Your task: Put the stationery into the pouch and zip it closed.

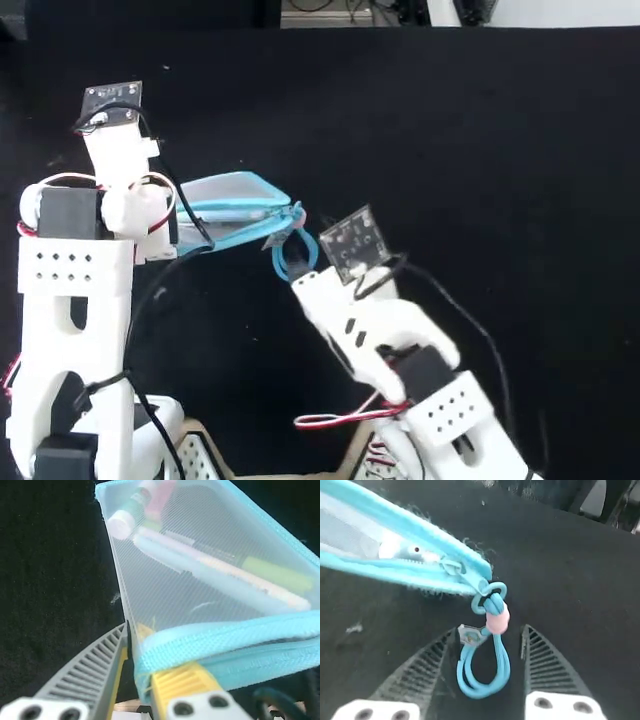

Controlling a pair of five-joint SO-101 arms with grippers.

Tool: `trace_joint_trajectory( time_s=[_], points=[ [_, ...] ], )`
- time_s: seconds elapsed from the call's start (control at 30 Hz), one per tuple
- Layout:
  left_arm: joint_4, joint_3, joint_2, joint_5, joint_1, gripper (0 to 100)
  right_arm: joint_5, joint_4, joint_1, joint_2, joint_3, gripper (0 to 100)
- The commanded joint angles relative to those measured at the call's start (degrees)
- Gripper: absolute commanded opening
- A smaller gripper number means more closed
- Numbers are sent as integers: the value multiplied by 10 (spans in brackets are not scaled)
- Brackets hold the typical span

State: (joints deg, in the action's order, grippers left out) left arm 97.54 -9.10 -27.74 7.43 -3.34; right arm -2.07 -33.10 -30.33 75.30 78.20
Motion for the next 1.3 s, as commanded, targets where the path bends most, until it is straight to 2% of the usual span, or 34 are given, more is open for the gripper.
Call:
trace_joint_trajectory(
  time_s=[0.0, 0.2, 0.53, 0.7, 0.93, 1.03, 1.17, 1.27],
  points=[
    [-2, -10, 4, 3, -3, 30, -10, 148, -7, -9, 46, 191],
    [-4, -9, 4, 3, -3, 30, -10, 221, -5, -10, 79, 191],
    [-3, -9, 4, 3, -3, 30, -11, 223, -5, -11, 75, 191],
    [-2, -9, 4, 3, -3, 30, -78, 220, -5, -11, 74, 191],
    [-2, -9, 4, 3, -3, 30, -84, 219, -5, -13, 73, 191],
    [-2, -9, 4, 3, -3, 30, -85, 194, -4, -58, 44, 191],
    [-2, -9, 4, 3, -3, 30, -84, 120, -4, -182, -65, 191],
    [-2, -9, 4, 3, -3, 30, -84, 110, -4, -254, -116, 191]
  ],
)
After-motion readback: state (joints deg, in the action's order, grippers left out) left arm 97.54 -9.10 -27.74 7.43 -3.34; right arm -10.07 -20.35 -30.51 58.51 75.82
